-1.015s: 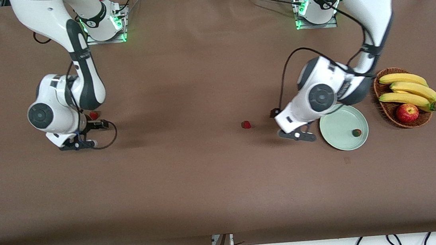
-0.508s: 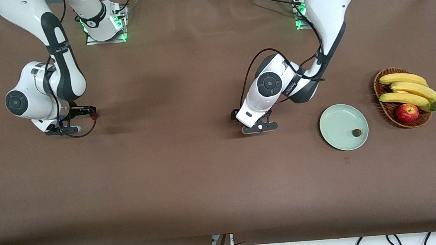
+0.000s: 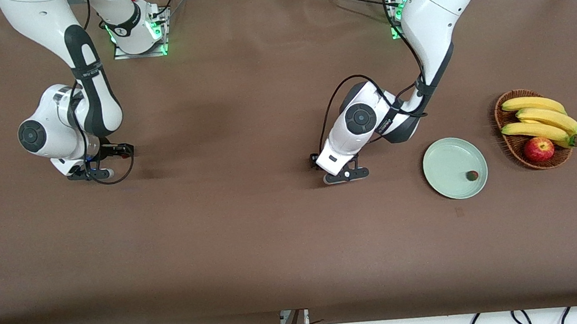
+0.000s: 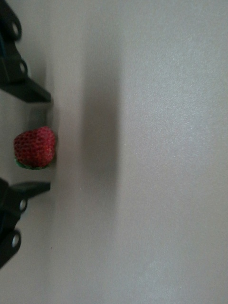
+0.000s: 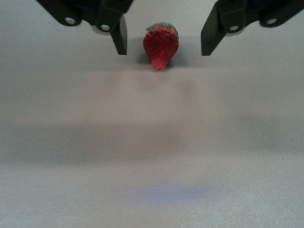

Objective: Collect all strawberries into plate
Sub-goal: 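Carry the strawberry to the plate with the left gripper while the right gripper lifts another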

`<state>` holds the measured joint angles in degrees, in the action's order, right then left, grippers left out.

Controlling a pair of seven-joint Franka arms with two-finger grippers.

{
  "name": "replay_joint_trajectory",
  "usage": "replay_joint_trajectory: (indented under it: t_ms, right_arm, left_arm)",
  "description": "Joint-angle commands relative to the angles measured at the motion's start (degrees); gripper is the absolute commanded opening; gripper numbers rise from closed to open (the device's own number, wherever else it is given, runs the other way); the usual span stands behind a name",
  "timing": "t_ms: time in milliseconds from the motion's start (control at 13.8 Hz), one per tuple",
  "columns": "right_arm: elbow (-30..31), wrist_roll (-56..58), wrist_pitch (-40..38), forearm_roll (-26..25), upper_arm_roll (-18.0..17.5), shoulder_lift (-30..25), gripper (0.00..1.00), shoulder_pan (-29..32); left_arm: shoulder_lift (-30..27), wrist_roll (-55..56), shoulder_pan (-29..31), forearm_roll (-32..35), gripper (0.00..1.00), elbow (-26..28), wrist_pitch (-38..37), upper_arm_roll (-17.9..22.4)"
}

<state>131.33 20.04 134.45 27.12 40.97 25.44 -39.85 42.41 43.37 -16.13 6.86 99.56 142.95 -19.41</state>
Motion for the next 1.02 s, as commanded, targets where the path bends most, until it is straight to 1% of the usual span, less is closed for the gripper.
replay_joint_trajectory:
  t_ms: [0,73,145,290,363,435,580,725,798,943]
  right_arm:
    - [0.95,5.26,1.25,4.86,-0.10,0.92,0.64,0.21]
    - [0.95,6.67,1.17,6.01,-0.10,1.10,0.57,0.21]
    - [0.86,7.12,0.90,6.11,-0.01,1.02,0.47,0.21]
    - [0.68,7.30,0.46,6.11,-0.01,0.84,0.26,0.21]
    - [0.60,7.30,0.38,6.11,-0.01,0.49,0.18,0.21]
    - [0.07,7.30,0.37,6.11,0.07,0.23,0.15,0.21]
    - [-3.60,6.60,-1.89,6.11,-0.10,0.05,0.15,-0.32]
    - [-11.49,3.46,-8.03,6.02,-0.28,1.18,0.15,-1.02]
    - [-16.49,0.47,-10.76,6.02,-1.23,3.37,0.15,-1.46]
    - [-25.73,-8.47,-12.89,6.02,-5.27,7.15,0.16,-1.73]
  left_arm:
    - [0.31,1.02,-0.13,2.37,0.19,-0.06,0.49,-0.02]
    - [0.22,1.02,-0.04,2.37,0.08,-0.06,0.40,-0.10]
    - [0.04,1.02,0.14,2.37,0.04,-0.15,-0.04,-0.10]
    - [-2.05,0.49,1.01,2.37,0.03,-0.24,-3.27,-0.10]
    - [-3.63,0.49,1.36,2.37,0.02,-0.41,-7.03,0.07]
    - [-5.65,0.49,1.72,2.37,0.03,-0.50,-10.47,0.42]
    - [-9.43,-1.34,4.26,2.37,0.05,-0.59,-17.23,0.51]
    - [-11.55,-9.30,8.11,2.37,0.10,-0.77,-23.65,0.51]
    - [-12.08,-15.01,10.49,2.37,0.10,-1.03,-25.68,0.42]
    - [-12.61,-24.08,14.36,2.37,0.10,-1.03,-27.98,0.42]
